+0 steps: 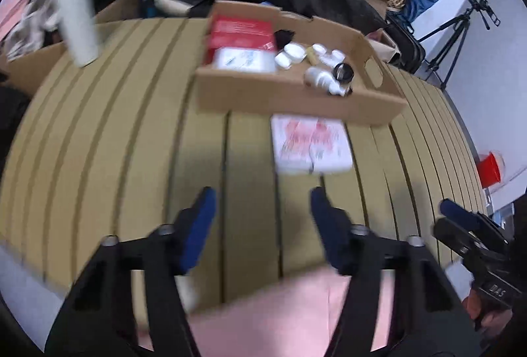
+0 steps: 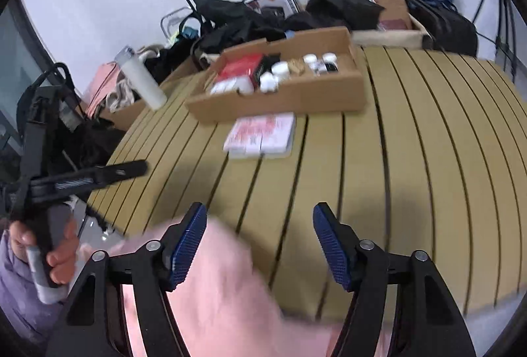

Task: Organize objects
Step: 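Grasp the pink card with the left gripper while the right gripper pinches it too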

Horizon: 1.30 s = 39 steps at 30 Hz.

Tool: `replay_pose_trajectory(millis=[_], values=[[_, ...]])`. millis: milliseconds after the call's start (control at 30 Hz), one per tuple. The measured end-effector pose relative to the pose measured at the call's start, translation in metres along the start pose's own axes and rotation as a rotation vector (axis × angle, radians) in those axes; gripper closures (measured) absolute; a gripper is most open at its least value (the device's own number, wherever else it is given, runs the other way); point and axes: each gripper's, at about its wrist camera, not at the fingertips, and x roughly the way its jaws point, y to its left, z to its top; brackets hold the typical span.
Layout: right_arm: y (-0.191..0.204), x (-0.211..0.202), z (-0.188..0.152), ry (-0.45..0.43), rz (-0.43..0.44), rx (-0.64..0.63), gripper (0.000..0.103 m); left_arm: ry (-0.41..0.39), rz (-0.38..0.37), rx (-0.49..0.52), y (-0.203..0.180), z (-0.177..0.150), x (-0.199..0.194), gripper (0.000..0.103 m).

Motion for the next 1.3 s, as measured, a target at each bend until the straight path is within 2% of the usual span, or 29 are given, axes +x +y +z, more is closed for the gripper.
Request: replay_pose_trajectory(millis=[33,67,267,400,500,600,700,833,900,1000,1067,1100,1300], values=[[-0.001,0.015,0.009,0.010,-0.012,-0.002,0.058,0.013,-0.002,-0.001,-0.001,0.008,0.014,0.064],[-0.002,0.033,0.019,0.022,-0.013,-0.007,0.060,0.028,-0.014,0.006,-0.003,0.016,0.032,0.069],[-0.023,0.120,0.054,0.084,0.017,0.037,0.062,0.066,-0.032,0.053,-0.010,0.034,0.093,0.081],[-0.030,0.146,0.061,0.090,0.002,0.043,0.062,0.058,-0.084,0.035,-0.004,0.041,0.099,0.081],[-0.032,0.158,0.058,0.095,0.032,0.056,0.064,0.055,-0.123,-0.003,0.002,0.040,0.102,0.081],[-0.026,0.156,0.053,0.072,0.000,0.022,0.065,0.045,-0.146,-0.049,0.008,0.036,0.103,0.080],[-0.027,0.153,0.052,0.083,0.011,0.044,0.066,0.054,-0.147,-0.074,0.008,0.031,0.100,0.080],[-0.027,0.143,0.041,0.086,0.039,0.066,0.079,0.035,-0.090,-0.055,-0.009,0.014,0.086,0.086],[-0.021,0.134,0.033,0.102,0.019,0.052,0.079,0.019,-0.067,-0.027,-0.024,0.001,0.072,0.087],[-0.013,0.105,0.019,0.080,0.010,0.030,0.082,0.040,-0.139,-0.057,-0.037,-0.016,0.054,0.093],[-0.014,0.089,0.009,0.094,0.025,0.050,0.082,0.024,-0.137,-0.031,-0.046,-0.029,0.040,0.093],[-0.013,0.082,0.004,0.099,0.025,0.048,0.087,0.018,-0.135,-0.022,-0.049,-0.034,0.036,0.093],[-0.021,0.053,-0.029,0.115,0.003,0.106,0.097,0.043,-0.205,-0.073,-0.052,-0.067,0.021,0.098]])
